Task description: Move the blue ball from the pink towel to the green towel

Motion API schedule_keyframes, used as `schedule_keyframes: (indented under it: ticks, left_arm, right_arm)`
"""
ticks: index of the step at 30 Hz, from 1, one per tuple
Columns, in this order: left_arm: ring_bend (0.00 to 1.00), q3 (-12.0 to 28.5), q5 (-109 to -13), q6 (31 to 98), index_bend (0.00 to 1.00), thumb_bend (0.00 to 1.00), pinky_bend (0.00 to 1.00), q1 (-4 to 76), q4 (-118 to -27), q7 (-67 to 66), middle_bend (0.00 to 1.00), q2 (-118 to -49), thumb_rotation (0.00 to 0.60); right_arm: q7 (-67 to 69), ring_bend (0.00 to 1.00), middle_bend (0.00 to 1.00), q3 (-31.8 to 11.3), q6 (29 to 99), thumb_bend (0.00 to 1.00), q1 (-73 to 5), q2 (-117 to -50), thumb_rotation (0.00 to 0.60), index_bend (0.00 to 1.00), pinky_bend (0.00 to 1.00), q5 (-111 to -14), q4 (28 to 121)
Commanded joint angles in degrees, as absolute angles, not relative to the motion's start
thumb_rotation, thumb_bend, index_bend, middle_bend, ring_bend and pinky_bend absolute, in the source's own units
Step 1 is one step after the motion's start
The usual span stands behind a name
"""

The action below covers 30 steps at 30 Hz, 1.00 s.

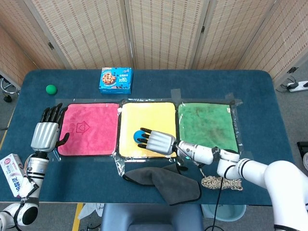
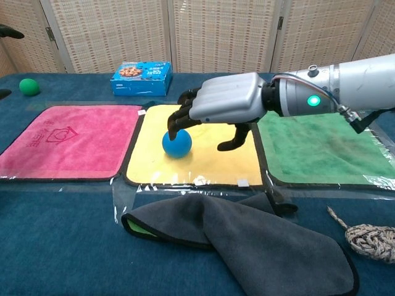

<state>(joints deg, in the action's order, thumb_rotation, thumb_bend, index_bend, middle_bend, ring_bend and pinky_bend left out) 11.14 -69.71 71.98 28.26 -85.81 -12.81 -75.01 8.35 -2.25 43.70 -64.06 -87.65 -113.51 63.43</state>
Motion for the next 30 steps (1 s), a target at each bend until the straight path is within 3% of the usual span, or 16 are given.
schedule_keyframes:
  ticks: [1, 15, 30]
  left_arm:
    - [0.0, 11.17, -69.67, 71.95, 0.0, 0.38, 0.0, 28.05, -85.58, -12.49, 0.0, -75.05, 0.6]
    - [0.0, 11.21, -68.98, 71.13, 0.0, 0.38, 0.0, 27.1, -83.2, -10.55, 0.0, -75.49, 0.6]
    - [0.0, 11.16, -69.1, 71.21, 0.0, 0.38, 0.0, 26.03, -82.19, -9.37, 0.0, -75.44, 0.6]
  right_arm:
    - [8.98, 0.17, 0.16, -0.81, 42.64, 0.42, -66.58, -91.0, 0.6, 0.17, 0.07, -112.91, 59.6]
    - [12.79, 0.17, 0.16, 1.46, 42.01, 0.46, -72.22, -99.39, 0.6, 0.22, 0.07, -109.77, 48.4]
    - [13.85, 0.16, 0.2, 4.2, 39.16, 0.5, -75.19, -103.91, 0.6, 0.32, 0.07, -106.63, 42.28]
